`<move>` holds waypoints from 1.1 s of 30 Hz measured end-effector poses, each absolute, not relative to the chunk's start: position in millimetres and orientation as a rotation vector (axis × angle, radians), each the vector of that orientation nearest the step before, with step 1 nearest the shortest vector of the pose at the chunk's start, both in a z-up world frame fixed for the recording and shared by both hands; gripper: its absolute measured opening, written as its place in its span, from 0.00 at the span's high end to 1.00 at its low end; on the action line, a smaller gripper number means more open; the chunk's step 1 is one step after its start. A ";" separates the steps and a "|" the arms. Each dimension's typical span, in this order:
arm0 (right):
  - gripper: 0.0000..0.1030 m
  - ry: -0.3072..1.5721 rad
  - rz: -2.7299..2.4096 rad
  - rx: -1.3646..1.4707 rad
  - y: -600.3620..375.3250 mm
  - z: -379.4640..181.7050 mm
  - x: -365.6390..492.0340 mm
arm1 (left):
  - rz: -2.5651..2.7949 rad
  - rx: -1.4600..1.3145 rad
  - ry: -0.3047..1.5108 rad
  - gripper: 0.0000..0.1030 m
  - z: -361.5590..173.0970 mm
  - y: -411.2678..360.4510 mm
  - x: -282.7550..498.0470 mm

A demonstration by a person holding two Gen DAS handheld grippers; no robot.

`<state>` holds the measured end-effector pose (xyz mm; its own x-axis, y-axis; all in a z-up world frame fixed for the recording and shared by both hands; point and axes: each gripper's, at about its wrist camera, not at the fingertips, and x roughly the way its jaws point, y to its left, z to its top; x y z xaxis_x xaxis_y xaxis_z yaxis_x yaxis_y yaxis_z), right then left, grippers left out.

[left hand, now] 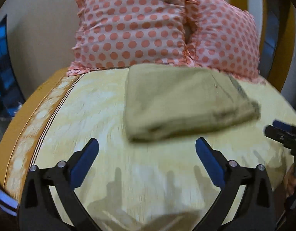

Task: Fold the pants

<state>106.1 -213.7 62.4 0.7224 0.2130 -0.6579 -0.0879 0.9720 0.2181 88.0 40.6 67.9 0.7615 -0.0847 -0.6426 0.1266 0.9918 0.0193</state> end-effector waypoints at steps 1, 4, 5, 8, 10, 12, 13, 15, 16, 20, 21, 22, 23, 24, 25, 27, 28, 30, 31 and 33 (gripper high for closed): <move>0.01 0.741 0.157 0.151 -205.1 54.9 101.4 | -0.102 0.073 0.697 0.03 60.5 39.2 78.4; 0.01 0.770 0.140 0.122 -188.7 41.4 99.1 | -0.067 0.080 0.707 0.03 43.5 35.9 70.9; 0.01 0.769 0.137 0.122 -187.8 40.5 94.4 | -0.055 0.084 0.713 0.03 39.1 34.8 70.1; 0.01 0.749 0.099 0.100 -185.9 40.4 85.1 | -0.059 0.077 0.728 0.03 30.0 32.3 70.2; 0.01 0.752 0.084 0.097 -185.0 37.7 81.5 | -0.057 0.075 0.738 0.02 23.8 33.2 67.0; 0.01 0.740 0.064 0.063 -178.7 34.5 74.6 | -0.062 0.052 0.725 0.02 21.0 35.8 63.1; 0.01 0.729 0.051 0.032 -174.2 32.4 72.3 | -0.067 0.047 0.708 0.02 19.7 37.2 61.1; 0.01 0.690 0.041 0.041 -174.3 29.8 68.2 | -0.070 0.050 0.679 0.02 17.0 37.0 56.2; 0.01 0.679 0.036 0.035 -173.5 29.3 67.7 | -0.071 0.050 0.670 0.02 16.2 37.0 55.1; 0.01 0.675 0.029 0.039 -173.2 29.3 67.7 | -0.072 0.051 0.660 0.02 15.2 36.7 53.4; 0.01 0.674 0.029 0.039 -173.1 29.3 67.5 | -0.072 0.051 0.659 0.02 15.2 37.0 53.4; 0.01 0.675 0.030 0.039 -173.2 29.3 67.7 | -0.072 0.051 0.657 0.02 15.3 37.0 53.2; 0.01 0.676 0.030 0.039 -173.1 29.4 67.8 | -0.072 0.050 0.656 0.02 15.2 36.9 53.0; 0.01 0.676 0.029 0.039 -173.1 29.2 67.7 | -0.071 0.050 0.655 0.02 15.6 36.7 53.0; 0.01 0.676 0.029 0.039 -172.9 29.1 67.7 | -0.071 0.049 0.655 0.02 15.7 36.6 53.2; 0.01 0.679 0.030 0.039 -172.8 29.3 68.4 | -0.072 0.049 0.654 0.02 15.7 36.9 53.3; 0.01 0.679 0.030 0.039 -173.1 29.4 68.5 | -0.072 0.049 0.654 0.02 15.8 37.1 53.3; 0.01 0.679 0.030 0.039 -173.3 29.4 68.5 | -0.072 0.049 0.654 0.02 15.7 37.4 53.4; 0.01 0.679 0.030 0.039 -173.4 29.5 68.5 | -0.073 0.050 0.654 0.02 15.7 37.4 53.4; 0.01 0.679 0.031 0.038 -173.5 29.6 68.5 | -0.073 0.049 0.654 0.02 15.6 37.5 53.3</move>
<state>68.5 -173.5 29.6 0.7778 0.0410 -0.6271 -0.0159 0.9988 0.0456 53.3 37.5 15.6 0.7912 -0.0518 -0.6093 0.0829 0.9963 0.0230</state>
